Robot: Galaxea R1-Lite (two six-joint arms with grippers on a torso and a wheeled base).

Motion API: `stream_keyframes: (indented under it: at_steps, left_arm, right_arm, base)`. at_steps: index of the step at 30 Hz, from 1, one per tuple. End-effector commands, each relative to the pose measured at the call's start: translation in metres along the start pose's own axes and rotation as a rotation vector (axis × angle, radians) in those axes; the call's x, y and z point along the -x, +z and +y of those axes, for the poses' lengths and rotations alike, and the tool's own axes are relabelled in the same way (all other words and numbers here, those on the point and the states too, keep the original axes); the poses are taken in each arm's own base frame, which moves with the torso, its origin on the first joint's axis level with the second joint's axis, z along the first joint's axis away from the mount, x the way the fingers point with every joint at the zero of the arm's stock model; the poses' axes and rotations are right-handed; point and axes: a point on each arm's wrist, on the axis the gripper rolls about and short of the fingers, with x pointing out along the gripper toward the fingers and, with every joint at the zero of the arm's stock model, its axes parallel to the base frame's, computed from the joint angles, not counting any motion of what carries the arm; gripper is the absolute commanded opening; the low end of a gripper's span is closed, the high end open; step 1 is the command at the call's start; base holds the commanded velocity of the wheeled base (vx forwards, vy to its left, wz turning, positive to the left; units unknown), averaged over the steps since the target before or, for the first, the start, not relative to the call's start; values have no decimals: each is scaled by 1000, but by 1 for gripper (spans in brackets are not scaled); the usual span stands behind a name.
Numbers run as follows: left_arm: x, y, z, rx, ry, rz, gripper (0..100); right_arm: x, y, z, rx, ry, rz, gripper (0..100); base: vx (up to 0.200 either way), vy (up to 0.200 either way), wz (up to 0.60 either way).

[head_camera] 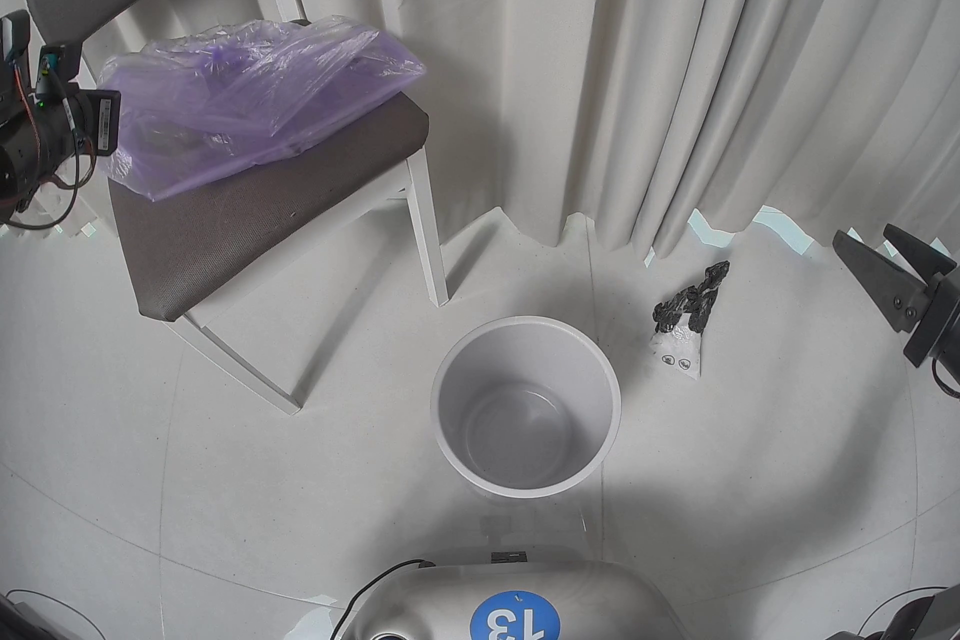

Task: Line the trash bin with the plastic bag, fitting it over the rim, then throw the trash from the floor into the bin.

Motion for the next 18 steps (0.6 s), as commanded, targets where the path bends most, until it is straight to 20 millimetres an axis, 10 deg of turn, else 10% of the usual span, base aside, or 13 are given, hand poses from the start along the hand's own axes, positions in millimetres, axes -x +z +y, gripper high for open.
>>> stream_keyframes:
  at_steps: [1,18]
  left_arm:
    - [5,29,-10,66,-60,-61,0]
    - [44,85,-43,156,-286,-166,0]
  right_arm:
    - [-26,1,16,-17,-6,-1,100]
    - [-60,-34,50,-187,-34,101,100]
  base:
    - [0,0,0]
    - [0,0,0]
